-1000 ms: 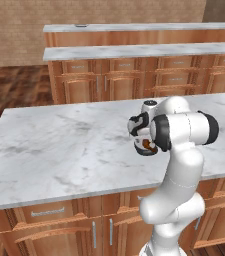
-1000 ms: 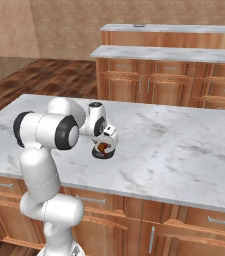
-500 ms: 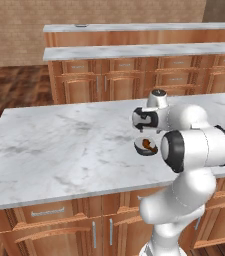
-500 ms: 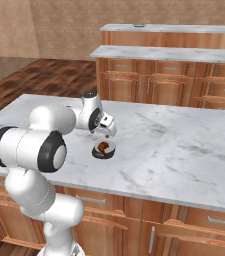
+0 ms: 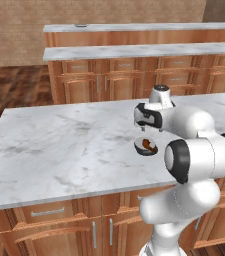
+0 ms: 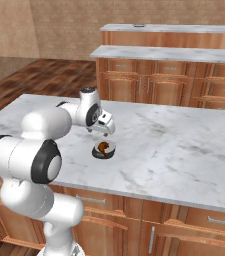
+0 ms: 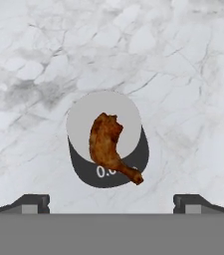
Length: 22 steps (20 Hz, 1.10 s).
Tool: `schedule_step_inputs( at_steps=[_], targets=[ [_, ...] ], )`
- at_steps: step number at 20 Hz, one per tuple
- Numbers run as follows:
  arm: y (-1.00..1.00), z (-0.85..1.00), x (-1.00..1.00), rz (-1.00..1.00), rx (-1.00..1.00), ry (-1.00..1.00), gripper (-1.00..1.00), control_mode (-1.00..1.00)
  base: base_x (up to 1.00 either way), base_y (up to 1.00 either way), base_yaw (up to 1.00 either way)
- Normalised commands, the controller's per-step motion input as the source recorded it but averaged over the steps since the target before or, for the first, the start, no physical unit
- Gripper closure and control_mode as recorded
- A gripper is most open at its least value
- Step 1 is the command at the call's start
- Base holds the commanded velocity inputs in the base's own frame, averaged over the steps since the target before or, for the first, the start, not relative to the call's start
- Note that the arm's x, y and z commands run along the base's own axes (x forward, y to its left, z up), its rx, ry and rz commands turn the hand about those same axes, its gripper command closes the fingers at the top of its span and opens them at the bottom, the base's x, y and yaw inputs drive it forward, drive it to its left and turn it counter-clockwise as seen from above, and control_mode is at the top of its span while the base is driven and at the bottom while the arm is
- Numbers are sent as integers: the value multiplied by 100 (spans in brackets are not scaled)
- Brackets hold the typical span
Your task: Take the chicken drumstick from the fridge and place it on the digital scale on the counter by the fridge. Wait a few seconds for a reading, then move it to the plate on the dining counter.
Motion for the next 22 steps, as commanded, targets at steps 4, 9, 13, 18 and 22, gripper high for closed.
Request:
schedule_step_inputs(
  at_steps=[4,9,13,18,22],
  targets=[
    [0,0,0,0,2,11,-100,-100,0,0,0],
    [0,0,0,0,0,7,-100,-100,0,0,0],
    [0,0,0,0,0,1,-100,-100,0,0,0],
    [0,0,0,0,0,2,-100,-100,0,0,0],
    [0,0,0,0,0,1,-100,-100,0,0,0]
  ],
)
